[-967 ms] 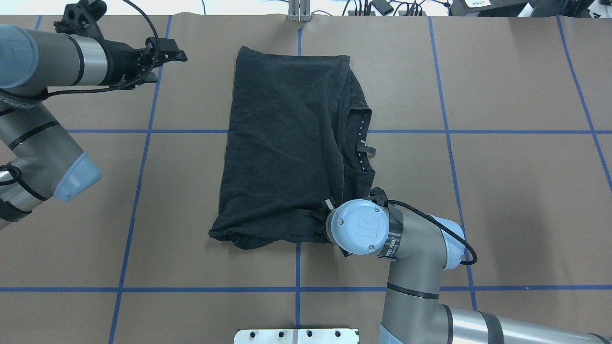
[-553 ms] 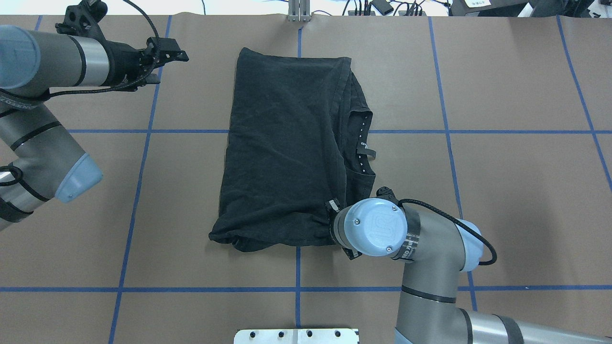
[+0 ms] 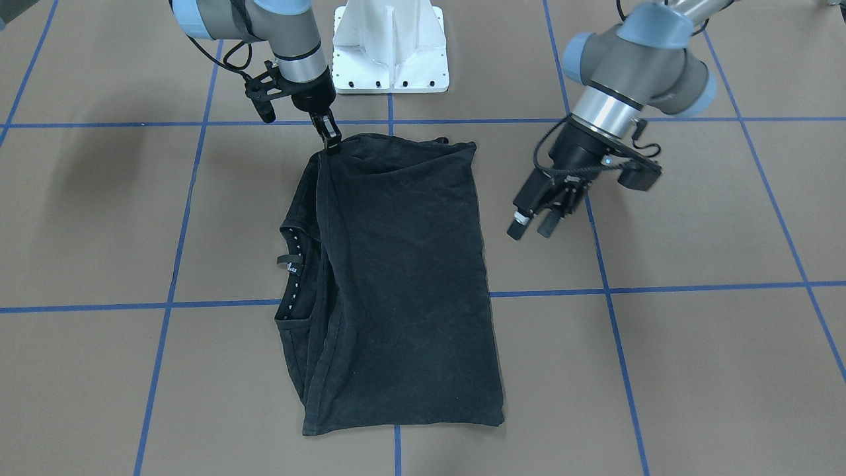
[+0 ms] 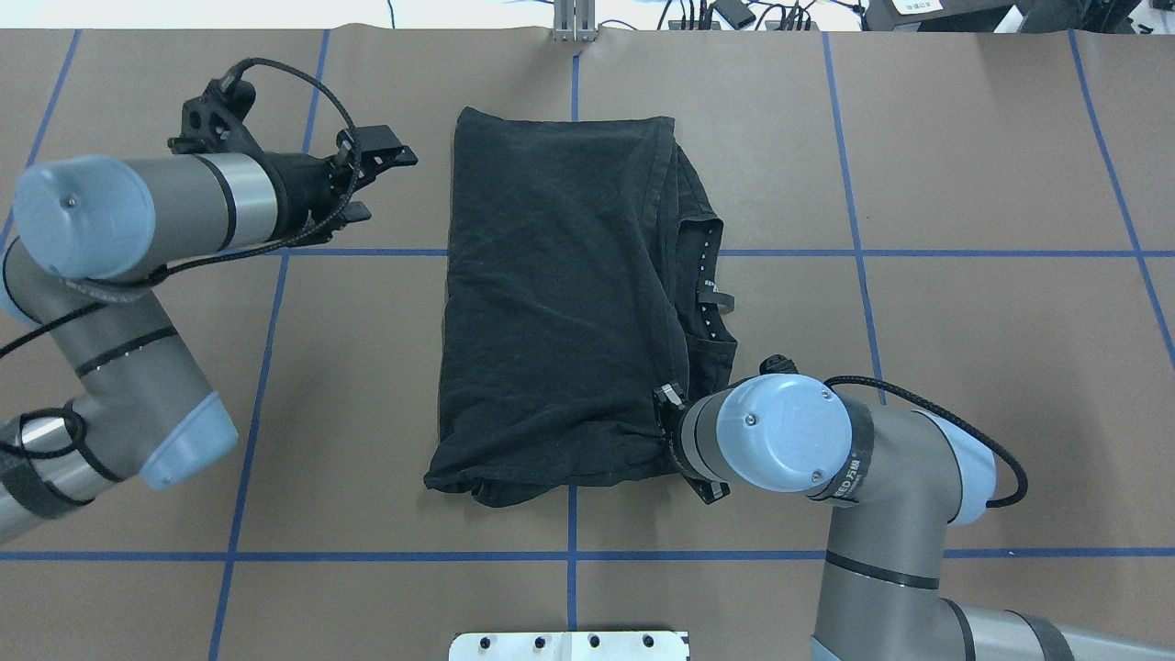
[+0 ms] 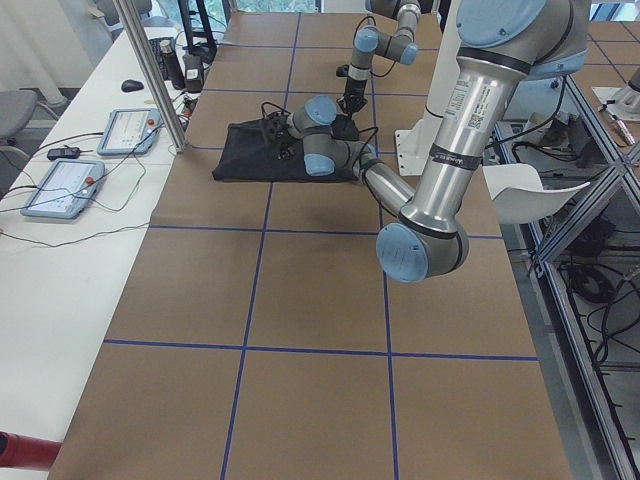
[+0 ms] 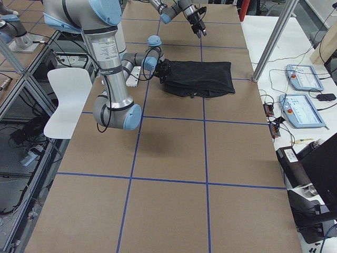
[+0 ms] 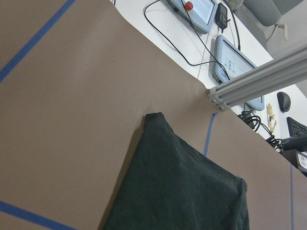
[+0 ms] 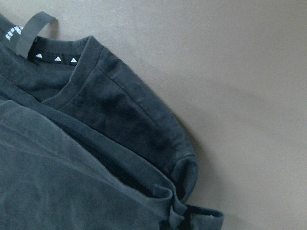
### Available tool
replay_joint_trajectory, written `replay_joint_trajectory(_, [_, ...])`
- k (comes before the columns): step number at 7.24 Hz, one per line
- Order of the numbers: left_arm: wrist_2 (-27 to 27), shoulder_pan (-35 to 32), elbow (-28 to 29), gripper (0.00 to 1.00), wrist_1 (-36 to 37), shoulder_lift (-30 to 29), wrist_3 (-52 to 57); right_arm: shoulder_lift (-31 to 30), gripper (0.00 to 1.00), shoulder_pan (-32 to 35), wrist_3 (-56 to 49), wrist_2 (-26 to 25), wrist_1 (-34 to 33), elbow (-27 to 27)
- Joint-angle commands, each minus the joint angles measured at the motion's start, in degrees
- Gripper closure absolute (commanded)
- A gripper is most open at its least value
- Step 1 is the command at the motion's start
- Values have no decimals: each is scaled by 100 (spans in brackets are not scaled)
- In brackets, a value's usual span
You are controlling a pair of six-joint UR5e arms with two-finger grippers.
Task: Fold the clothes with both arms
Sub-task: 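Lower the left gripper to the shirt's other near corner and grasp it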
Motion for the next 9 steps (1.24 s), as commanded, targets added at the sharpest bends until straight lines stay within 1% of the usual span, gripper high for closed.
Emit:
replay_joint_trajectory(1, [1001,1037,-687,0,-24,554,-998,-113,100,8,-3,28,-55,122])
replay_joint_trajectory(2, [1780,1641,-724,0,-24,609,-1710,-113,100,16,-3,27,-55,122])
replay_joint_trajectory(3, [2449,2318,-733,0,-6,748,-1856,-113,100,8,-29,27,-55,113])
replay_joint_trajectory(4, [2612,2672,-725,1,11,994,-2110,-113,100,8,-29,27,-64,113])
replay_joint_trajectory(5, [2683,2893,-725,1,29,1179,-2156,-113,100,8,-29,27,-64,104])
replay_joint_trajectory(7, [2649,3106,-637,3,73,1154,-2367,-113,100,8,-38,27,-55,95])
replay_joint_trajectory(9, [2640,3229,-471,10,73,1067,-2385,-113,100,8,-38,27,-55,95])
